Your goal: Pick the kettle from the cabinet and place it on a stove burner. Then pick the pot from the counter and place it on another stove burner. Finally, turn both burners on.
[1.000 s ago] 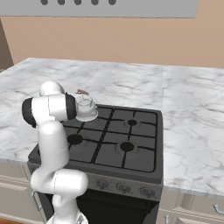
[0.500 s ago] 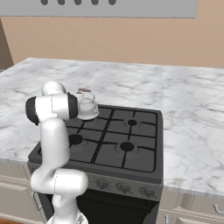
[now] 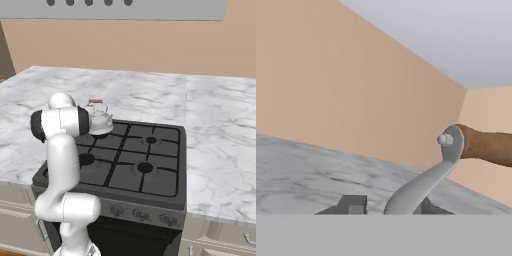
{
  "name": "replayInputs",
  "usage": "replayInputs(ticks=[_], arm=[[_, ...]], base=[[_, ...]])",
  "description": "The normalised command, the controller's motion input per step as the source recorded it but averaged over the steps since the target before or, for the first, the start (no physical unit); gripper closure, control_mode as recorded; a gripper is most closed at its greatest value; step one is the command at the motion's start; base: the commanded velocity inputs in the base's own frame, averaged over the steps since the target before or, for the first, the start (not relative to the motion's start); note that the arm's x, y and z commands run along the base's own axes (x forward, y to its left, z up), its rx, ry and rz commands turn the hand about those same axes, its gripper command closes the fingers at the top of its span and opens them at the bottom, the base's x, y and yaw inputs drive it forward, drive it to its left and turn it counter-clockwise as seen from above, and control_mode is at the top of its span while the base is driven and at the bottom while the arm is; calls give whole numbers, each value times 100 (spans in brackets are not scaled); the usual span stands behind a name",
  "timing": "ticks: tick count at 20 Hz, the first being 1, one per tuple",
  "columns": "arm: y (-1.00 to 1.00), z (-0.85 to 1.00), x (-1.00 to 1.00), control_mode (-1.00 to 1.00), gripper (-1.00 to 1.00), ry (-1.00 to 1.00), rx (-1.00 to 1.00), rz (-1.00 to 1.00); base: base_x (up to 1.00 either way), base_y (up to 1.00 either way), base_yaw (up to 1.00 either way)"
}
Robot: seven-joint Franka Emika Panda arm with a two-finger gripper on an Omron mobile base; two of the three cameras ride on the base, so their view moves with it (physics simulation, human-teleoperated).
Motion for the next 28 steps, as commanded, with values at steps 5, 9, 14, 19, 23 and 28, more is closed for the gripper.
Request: replayInputs(ticks=[5,9,14,19,23,28], arm=[[1,-5,0,-100,-100,0,0,0],[0,-5,-7,-100,-100,0,0,-1],[0,-11,-10,-100,-100,0,0,-2],[0,-11,-13,-100,-100,0,0,-4],[0,-2,-20,-100,-100,0,0,-5],[0,0,-25,-100,-100,0,0,-6]], base=[[0,0,0],[0,0,0],[0,0,0],[0,0,0],[0,0,0],[0,0,0]])
